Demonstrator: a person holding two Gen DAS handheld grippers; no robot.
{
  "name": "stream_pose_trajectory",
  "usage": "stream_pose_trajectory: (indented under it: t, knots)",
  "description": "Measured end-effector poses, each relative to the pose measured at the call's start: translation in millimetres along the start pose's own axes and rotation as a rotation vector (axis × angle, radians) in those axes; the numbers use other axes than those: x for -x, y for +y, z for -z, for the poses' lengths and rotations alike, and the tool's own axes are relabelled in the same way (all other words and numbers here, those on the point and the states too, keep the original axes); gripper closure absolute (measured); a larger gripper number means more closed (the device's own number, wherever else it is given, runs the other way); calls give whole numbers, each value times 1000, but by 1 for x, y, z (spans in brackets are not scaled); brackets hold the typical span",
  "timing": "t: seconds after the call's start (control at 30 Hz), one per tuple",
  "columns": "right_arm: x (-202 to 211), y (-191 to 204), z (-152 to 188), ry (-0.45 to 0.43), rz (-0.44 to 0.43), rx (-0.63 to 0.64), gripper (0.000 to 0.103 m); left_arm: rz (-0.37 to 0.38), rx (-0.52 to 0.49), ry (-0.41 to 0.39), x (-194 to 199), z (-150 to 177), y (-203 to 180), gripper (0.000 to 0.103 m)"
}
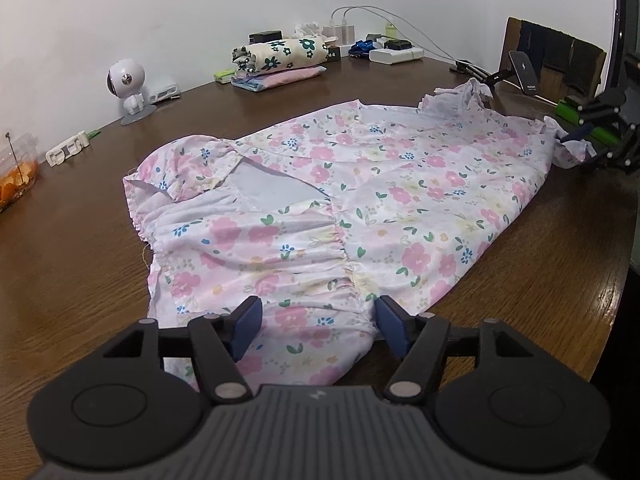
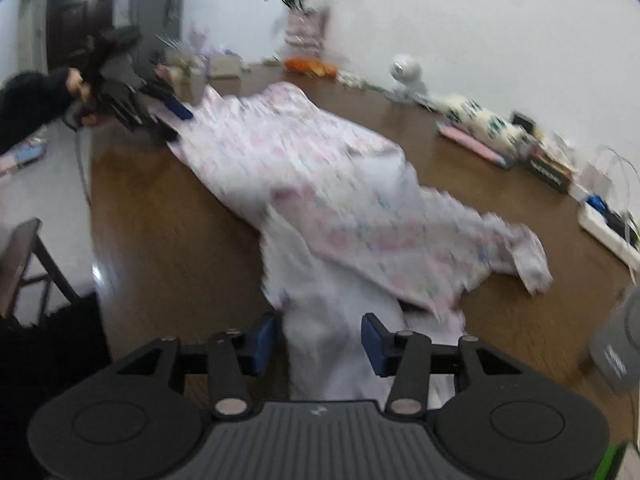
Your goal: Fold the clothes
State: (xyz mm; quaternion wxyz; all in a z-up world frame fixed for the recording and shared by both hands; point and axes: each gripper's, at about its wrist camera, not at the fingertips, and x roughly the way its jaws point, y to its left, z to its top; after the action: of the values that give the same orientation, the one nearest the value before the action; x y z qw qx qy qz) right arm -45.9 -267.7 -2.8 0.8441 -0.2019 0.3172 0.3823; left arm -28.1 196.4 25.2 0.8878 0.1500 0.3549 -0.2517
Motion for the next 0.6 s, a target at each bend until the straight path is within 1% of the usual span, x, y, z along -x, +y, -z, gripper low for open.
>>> stream_pose_trajectory:
  t: [0.03,0.07,0.1,0.13,0.2,0.23,0.33,0.37,0.4,0.43,0.47,0.5,0.57,0.6]
  knots:
    - [1,-4,2,-5,-7,-22,59,-2,1,0,0,0,0,38]
    - [2,-8,3,-8,-17,-45,67,-4,2,-1,1,0,-1,38]
    - [4,-13,0,11,-45,-71,89,-7,0,-2,1,1,-1,38]
    - [5,-18,-4,31,-74,-97,100,-10,-1,-2,1,1,-1,38]
    - [9,-27,-11,70,-135,-145,101,-14,-1,-2,2,1,-1,37]
    - [16,-29,-19,79,-199,-121,101,-16,-2,-2,2,1,-1,37]
    - [24,-53,-54,124,-343,-68,101,-23,-16,2,2,0,1,36]
    - [18,-68,-68,135,-374,-75,101,-24,-20,2,2,0,1,36]
    - [6,-85,-81,167,-395,-108,99,-24,-23,3,2,0,1,35]
    - [-6,-101,-88,213,-400,-143,99,-24,-25,3,2,0,1,34]
    - [-20,-114,-93,251,-355,-169,90,-25,-27,3,1,-1,1,34]
    - [-34,-123,-95,301,-303,-208,85,-26,-27,2,1,-1,2,34]
    - [-58,-131,-97,373,-174,-204,84,-26,-26,0,0,-1,2,34]
    - [-63,-130,-98,378,-108,-184,79,-25,-24,-2,0,-1,3,33]
